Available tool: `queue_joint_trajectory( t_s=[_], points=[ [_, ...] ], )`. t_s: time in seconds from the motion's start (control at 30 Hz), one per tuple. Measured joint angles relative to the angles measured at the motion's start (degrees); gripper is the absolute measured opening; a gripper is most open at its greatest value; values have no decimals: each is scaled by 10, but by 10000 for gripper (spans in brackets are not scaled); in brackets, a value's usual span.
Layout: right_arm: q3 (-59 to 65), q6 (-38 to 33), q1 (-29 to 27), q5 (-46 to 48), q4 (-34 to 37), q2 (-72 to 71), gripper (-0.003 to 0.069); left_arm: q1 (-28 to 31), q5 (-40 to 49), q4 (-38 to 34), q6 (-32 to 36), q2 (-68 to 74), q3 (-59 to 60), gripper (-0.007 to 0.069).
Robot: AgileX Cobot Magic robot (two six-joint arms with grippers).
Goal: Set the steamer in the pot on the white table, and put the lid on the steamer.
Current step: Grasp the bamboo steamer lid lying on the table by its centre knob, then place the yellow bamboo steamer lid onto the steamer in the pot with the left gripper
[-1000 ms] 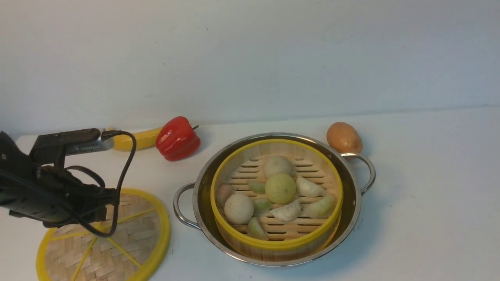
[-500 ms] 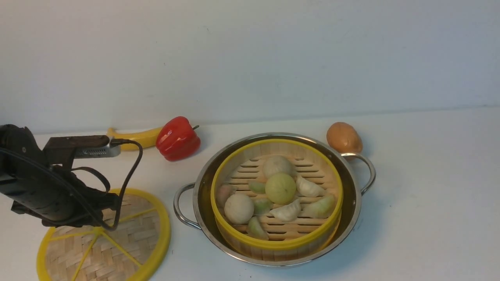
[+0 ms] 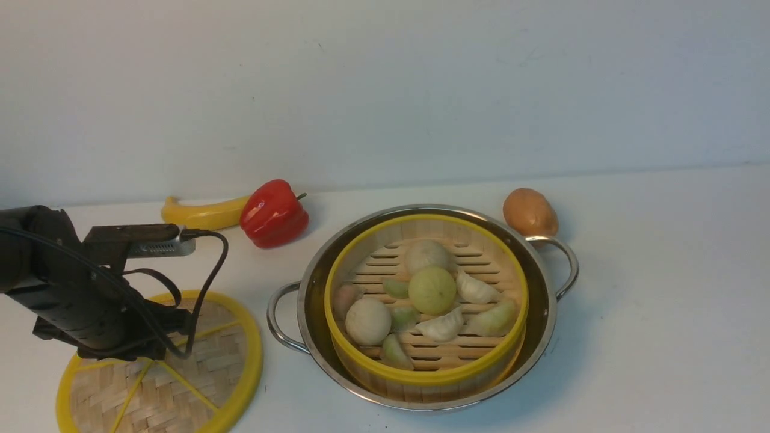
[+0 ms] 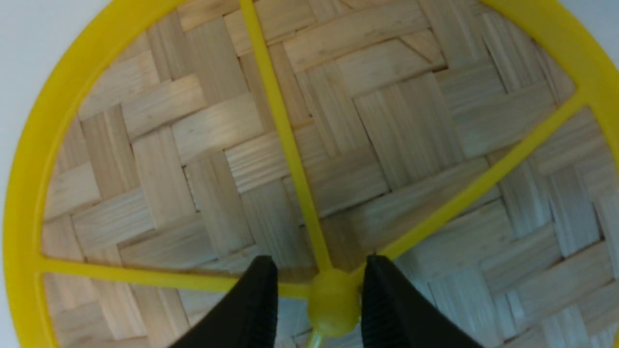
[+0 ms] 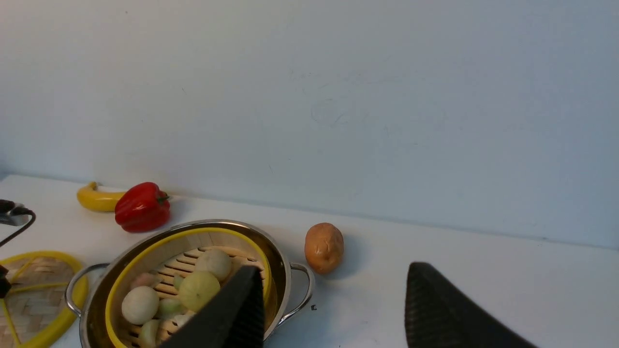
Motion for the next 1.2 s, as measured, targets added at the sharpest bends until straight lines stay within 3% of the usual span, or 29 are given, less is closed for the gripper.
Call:
queue_joint_trajectory(
  t_s=[0.17,0.37,0.47,0.7,0.83,1.07,1.2],
  points=[
    [1,0,0,0,0,0,395,0,-4,-1,0,8,-3,239],
    [1,0,0,0,0,0,395,0,0,-2,-1,7,-5,120],
    [1,0,0,0,0,0,395,0,19,21,-5,2,-9,122],
    [1,0,0,0,0,0,395,0,211,162,-82,-50,-90,122],
    [1,-1,0,0,0,0,395,-8,288,172,-94,-86,-176,122],
    [1,-4,0,0,0,0,395,-126,344,60,-48,-82,-329,122],
    [1,-6,0,0,0,0,395,-210,346,43,-57,-35,-391,122]
  ],
)
